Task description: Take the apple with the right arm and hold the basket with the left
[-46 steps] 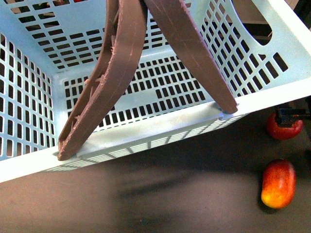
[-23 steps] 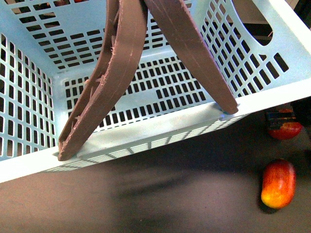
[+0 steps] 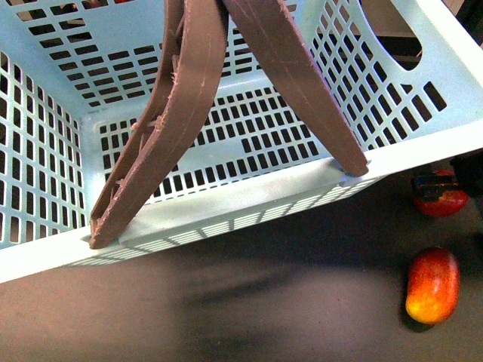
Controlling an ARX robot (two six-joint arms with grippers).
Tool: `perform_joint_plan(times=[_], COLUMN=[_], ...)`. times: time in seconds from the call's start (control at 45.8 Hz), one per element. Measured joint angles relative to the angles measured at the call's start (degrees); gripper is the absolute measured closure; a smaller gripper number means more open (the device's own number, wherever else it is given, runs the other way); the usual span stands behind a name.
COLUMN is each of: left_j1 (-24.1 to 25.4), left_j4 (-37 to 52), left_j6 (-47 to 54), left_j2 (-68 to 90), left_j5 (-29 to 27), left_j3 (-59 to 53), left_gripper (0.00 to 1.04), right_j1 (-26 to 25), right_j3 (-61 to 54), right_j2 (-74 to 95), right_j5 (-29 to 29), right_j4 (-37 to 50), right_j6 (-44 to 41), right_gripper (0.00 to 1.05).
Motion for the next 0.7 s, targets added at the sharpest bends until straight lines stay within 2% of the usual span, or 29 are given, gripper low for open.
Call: perform_joint_plan(times=[0.153, 0.349, 0.502, 0.699], left_j1=[-0.02, 0.0, -0.02, 0.0], left_j4=[0.0, 0.0, 0.0, 0.0], left_j6=[0.0, 0.0, 0.0, 0.0], left_j2=[0.0, 0.0, 0.0, 0.0], left_j5=[0.02, -0.02, 0.02, 0.04], left_j3=[0.0, 0.0, 0.0, 0.0], left_gripper=[0.86, 0.86, 0.86, 0.86], right_j1=[-0.9, -2.75, -3.1, -0.46], right_j3=[-4.35, -12.74, -21.49, -30.03], right_j2=[-2.56, -12.22, -29.64, -53.07], right_j5=[-0.31, -4.79, -11.8, -18.99], right_j4=[2.75, 7.45, 10.78, 9.22], right_j6=[-0.59, -0.02, 3.61, 9.6], right_gripper=[0.25, 0.25, 0.25, 0.25])
